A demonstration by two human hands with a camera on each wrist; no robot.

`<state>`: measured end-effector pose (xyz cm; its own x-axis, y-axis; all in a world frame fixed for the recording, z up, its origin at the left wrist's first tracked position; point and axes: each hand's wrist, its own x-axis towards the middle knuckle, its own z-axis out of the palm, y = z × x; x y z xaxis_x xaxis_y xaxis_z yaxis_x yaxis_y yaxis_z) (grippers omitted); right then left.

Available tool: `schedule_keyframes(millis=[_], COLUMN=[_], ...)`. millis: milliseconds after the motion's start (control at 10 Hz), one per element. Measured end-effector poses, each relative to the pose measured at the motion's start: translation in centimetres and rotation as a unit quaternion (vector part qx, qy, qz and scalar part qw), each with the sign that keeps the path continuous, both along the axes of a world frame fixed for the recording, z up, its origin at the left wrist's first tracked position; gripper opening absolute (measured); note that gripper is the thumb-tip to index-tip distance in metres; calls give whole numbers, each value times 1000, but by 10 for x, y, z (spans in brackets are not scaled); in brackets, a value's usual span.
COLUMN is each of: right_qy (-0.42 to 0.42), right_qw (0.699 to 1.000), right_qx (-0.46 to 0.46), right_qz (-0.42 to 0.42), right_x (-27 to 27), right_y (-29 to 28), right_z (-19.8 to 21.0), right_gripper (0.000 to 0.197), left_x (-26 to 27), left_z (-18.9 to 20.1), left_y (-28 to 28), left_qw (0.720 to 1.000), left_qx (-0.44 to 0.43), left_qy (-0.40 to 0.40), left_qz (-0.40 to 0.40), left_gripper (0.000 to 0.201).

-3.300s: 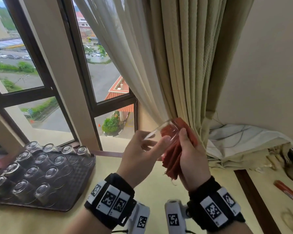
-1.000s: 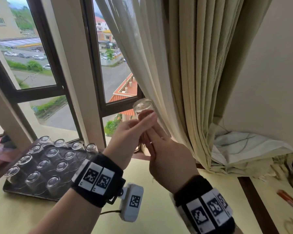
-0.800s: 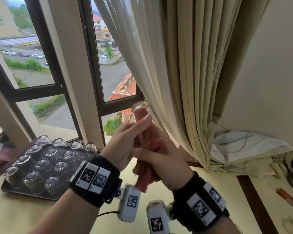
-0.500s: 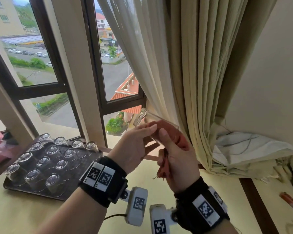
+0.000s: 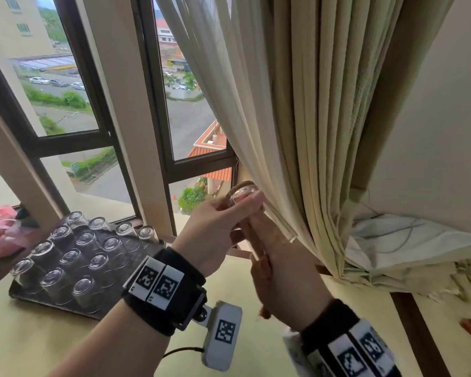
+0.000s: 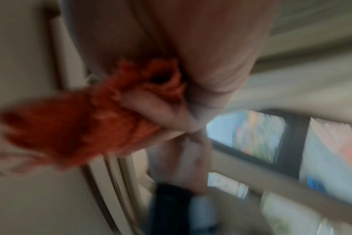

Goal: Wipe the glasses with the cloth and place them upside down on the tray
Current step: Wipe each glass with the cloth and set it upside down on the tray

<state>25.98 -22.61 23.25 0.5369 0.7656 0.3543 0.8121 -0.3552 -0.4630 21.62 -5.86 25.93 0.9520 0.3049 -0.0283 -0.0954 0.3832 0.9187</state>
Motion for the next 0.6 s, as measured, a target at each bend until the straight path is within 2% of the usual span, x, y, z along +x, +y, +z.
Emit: schedule_keyframes(millis=[100, 200, 300, 400, 500, 600], right_qy=[441, 674, 644, 203, -136, -38], right_qw=[886, 682, 718, 978, 980, 995], right_qx=[139, 268, 256, 46, -135, -83], right_qz=[37, 88, 69, 20, -45, -39], right_x=[-9, -17, -11, 8, 14, 4], right_y=[-1, -8, -10, -15, -5, -2], right_z=[8, 11, 7, 9, 1, -14], right_gripper=[41, 34, 45, 85, 86, 59], left_x=[4, 5, 6, 7, 7, 7], left_z=[-9, -19, -17, -19, -20, -17], left_y=[1, 5, 4, 3, -8, -12], left_qw=[998, 993, 991, 996, 998, 997], left_qx=[21, -5, 5, 8, 36, 54], left_qy=[-51, -101, -117, -90, -47, -45], left_qz=[-22, -62, -63, -7, 25, 19], left_gripper=[64, 70, 69, 64, 37, 50])
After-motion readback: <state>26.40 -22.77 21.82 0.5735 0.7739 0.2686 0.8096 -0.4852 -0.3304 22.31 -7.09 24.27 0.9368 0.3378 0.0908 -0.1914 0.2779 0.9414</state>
